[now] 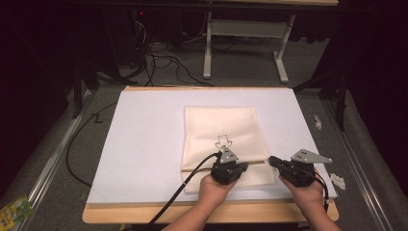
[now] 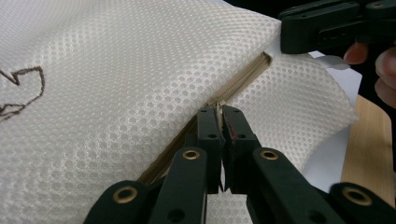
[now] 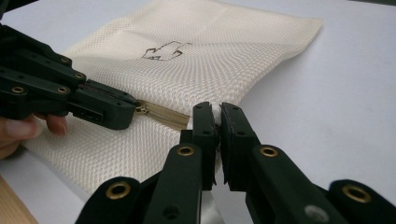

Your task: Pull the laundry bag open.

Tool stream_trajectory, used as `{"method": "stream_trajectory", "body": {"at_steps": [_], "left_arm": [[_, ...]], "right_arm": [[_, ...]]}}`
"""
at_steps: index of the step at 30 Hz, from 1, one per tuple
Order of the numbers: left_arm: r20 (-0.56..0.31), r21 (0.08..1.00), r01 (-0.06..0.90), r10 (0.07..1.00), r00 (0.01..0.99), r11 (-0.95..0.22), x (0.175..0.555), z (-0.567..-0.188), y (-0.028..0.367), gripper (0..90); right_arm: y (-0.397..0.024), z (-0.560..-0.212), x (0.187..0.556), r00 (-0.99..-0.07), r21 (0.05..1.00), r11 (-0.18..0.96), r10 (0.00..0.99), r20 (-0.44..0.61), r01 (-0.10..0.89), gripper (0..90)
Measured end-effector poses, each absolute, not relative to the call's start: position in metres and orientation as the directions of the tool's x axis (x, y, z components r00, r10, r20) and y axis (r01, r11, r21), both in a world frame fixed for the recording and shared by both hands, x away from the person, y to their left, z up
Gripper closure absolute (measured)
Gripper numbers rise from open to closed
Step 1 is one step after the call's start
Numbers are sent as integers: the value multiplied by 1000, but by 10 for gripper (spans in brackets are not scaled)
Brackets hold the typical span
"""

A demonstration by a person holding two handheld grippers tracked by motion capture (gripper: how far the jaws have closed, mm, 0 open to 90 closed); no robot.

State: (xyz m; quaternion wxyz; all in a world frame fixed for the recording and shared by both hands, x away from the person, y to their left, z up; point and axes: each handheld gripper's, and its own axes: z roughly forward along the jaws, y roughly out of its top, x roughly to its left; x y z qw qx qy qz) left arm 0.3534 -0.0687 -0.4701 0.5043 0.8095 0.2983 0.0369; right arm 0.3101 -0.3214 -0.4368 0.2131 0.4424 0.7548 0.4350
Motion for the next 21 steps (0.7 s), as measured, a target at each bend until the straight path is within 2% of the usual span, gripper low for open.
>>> {"method": "stream_trajectory", "body": {"at_steps": [5,6,7,10,14,21], "left_arm": [[-226,841,432,515,827,-325,353,-465,-60,879],[-200,837,427,536,820,-341,353,-464,-57,879],[-210,835,437,541,815,-334,353,-465,-51,879],[-250,813,500,596,763,-298,360,-472,-22,879],[-264,802,525,619,740,-285,362,-474,0,879],[-221,786,543,687,692,-294,360,-461,60,878]], "right_arm": [[-315,-434,309,-530,848,247,846,47,470,865],[-313,-434,309,-536,848,259,843,36,463,865],[-312,-433,308,-518,845,271,855,8,460,865],[-327,-433,310,-482,853,219,875,43,473,866],[-335,-435,310,-461,852,197,885,58,485,865],[-339,-434,310,-432,854,189,901,46,485,865]]}}
